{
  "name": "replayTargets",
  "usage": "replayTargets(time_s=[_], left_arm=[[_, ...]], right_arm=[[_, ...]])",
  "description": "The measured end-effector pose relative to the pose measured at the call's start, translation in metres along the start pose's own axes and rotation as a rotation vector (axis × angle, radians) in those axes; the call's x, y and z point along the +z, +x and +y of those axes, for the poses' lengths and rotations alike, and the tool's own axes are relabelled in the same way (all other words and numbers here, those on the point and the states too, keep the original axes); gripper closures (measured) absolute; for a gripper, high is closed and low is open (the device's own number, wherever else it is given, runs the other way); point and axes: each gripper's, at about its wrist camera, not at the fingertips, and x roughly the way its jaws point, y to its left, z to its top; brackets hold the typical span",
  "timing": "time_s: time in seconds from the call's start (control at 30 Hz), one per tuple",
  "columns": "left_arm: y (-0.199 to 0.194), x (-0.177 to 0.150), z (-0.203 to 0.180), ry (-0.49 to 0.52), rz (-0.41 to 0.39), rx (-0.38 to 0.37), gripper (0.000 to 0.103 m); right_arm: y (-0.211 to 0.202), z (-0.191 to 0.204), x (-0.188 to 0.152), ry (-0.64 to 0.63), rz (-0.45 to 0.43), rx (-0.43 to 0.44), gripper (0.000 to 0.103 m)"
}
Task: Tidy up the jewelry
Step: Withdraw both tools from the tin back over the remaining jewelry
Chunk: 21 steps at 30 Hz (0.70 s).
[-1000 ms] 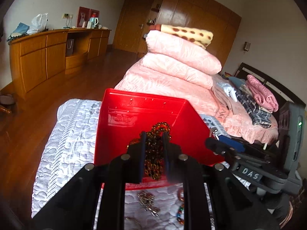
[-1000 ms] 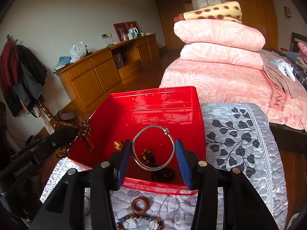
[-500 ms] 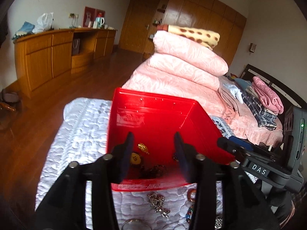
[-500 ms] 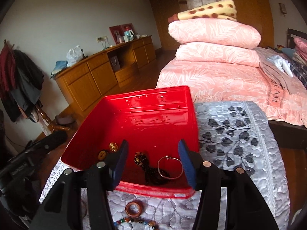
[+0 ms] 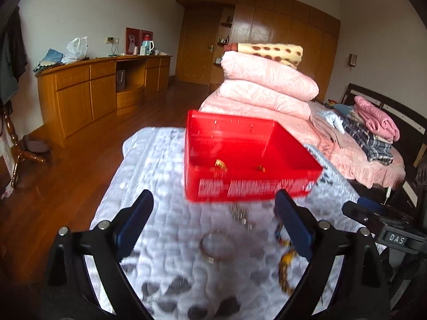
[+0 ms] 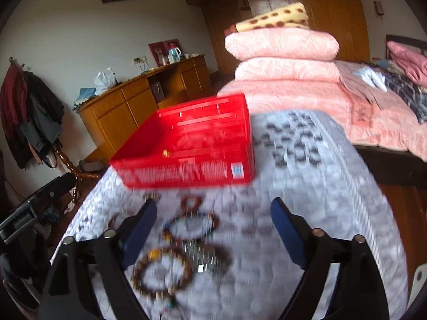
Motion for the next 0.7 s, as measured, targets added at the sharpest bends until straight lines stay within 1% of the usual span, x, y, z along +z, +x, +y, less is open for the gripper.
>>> replayTargets(time_s=[0.1,0.27,0.33,0.43,0.57,0.7], left_arm=[[-0.007,-0.011,0.002,0.005,0.015,0.010,0.012],[-0.020,-0.034,-0.001,0.038,0.014,0.068,0.010],[-0.022,-0.041,-0.002,0.047,0.025,0.077,0.010],[-0.023,-0.049,-0.004,0.045,0.036,0.088,0.010],[-0.026,-0.060,-0.006,0.056,0.030,0.112,0.010],[-0.026,-0.066,-0.008,0.068,0.037,0.116,0.010]], right_arm=[[-0.002,0.003,-0.014,-0.011,0.042,-0.005,0.016],[-0.007,0.013,-0.034,-0.028,0.066,0.012,0.016],[-0.008,0.019,-0.039,-0.039,0.068,0.024,0.016],[-0.006,0.025,-0.044,-0.052,0.072,0.012,0.016],[-0.002,0.028,-0.049,-0.023,0.086,0.030,0.016],[0.002,0.032,-0.052,-0.024,0.098,0.025,0.017]])
